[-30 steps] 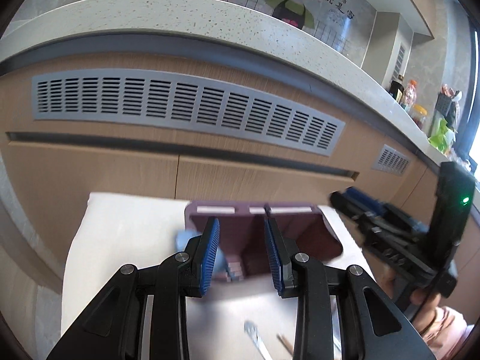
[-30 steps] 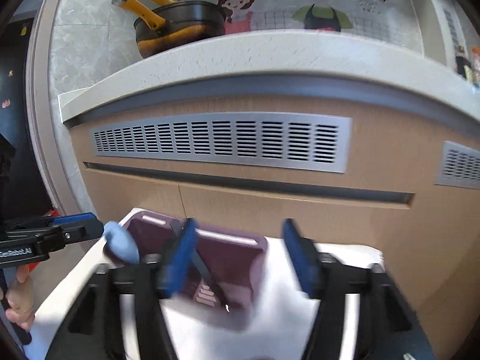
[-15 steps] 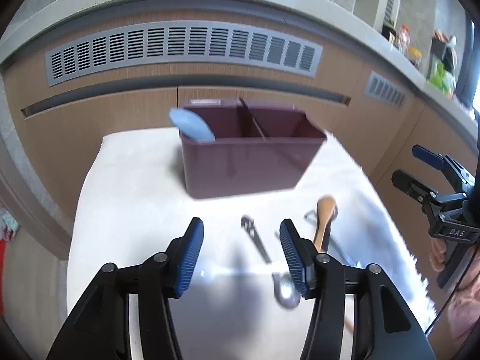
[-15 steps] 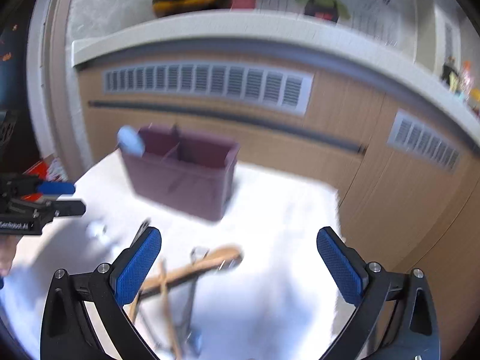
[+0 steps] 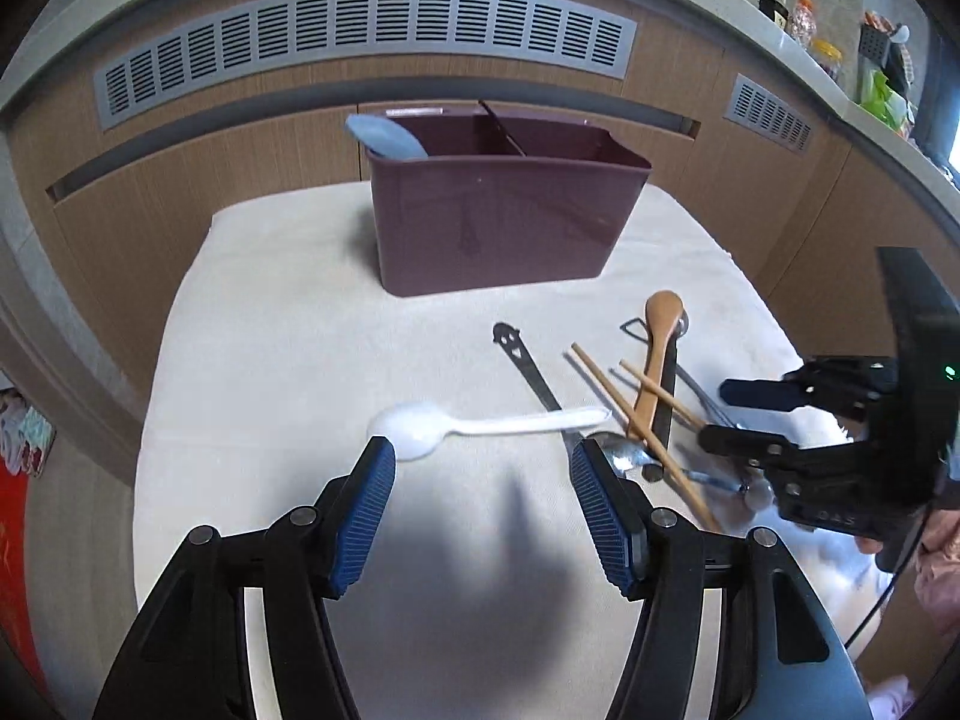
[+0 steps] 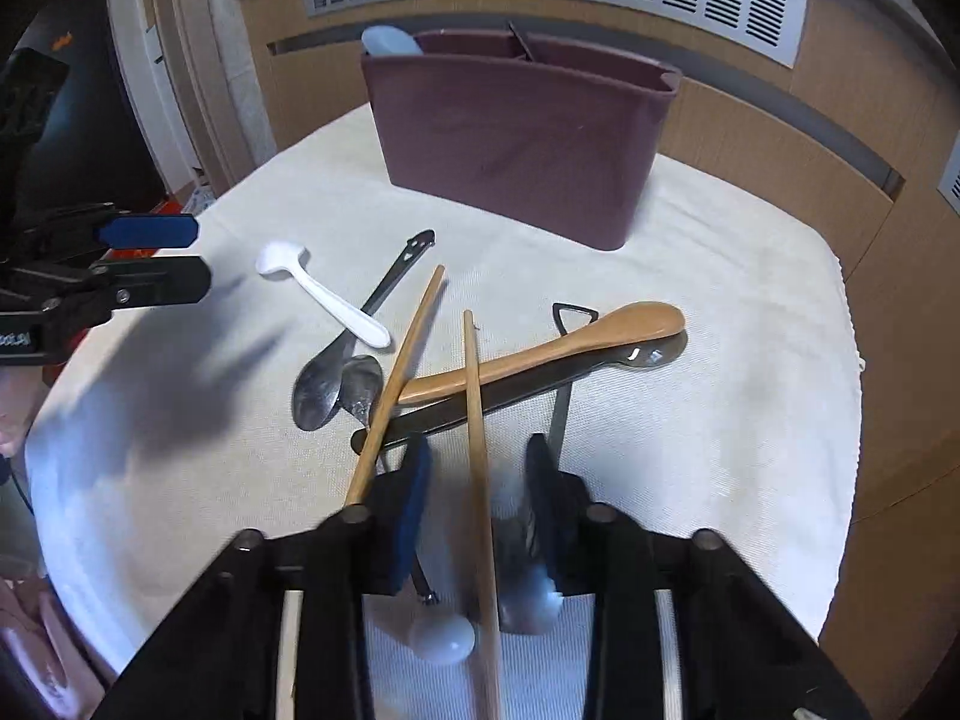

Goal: Organize utensils
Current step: 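Grasp a wooden chopstick with the right tool while the left tool reaches toward the white spoon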

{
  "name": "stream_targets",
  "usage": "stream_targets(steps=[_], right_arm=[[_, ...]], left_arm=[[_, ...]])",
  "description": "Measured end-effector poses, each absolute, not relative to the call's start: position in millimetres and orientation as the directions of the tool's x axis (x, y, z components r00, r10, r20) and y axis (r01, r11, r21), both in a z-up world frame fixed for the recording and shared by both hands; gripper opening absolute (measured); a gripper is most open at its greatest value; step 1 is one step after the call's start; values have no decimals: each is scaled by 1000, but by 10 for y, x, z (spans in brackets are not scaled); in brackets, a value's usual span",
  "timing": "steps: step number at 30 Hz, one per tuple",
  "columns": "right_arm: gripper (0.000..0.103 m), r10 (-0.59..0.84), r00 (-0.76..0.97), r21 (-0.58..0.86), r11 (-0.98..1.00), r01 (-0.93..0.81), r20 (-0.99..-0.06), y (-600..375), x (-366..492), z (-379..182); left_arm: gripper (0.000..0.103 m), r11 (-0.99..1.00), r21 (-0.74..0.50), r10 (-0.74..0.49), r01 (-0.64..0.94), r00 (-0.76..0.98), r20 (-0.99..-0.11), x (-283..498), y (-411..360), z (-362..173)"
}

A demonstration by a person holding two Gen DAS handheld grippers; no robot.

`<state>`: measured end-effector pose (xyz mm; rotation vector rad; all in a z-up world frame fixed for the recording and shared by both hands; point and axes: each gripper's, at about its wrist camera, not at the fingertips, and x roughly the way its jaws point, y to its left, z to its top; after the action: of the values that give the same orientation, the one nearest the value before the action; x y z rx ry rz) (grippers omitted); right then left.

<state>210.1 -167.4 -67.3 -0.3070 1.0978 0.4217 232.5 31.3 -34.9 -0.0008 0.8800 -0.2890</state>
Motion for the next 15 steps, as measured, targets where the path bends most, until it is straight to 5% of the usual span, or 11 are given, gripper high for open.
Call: stream_targets(steps=[6, 15], right_arm=[[5, 134, 373, -66, 876, -478, -918, -1617, 2106, -790], [5, 191, 404, 1, 905, -425, -894, -1780, 2053, -559]], left_arm=[[62, 958, -125, -255, 256, 573, -779, 2363, 365, -454], [62, 952, -176, -286, 250, 524, -803, 2706, 476, -599]])
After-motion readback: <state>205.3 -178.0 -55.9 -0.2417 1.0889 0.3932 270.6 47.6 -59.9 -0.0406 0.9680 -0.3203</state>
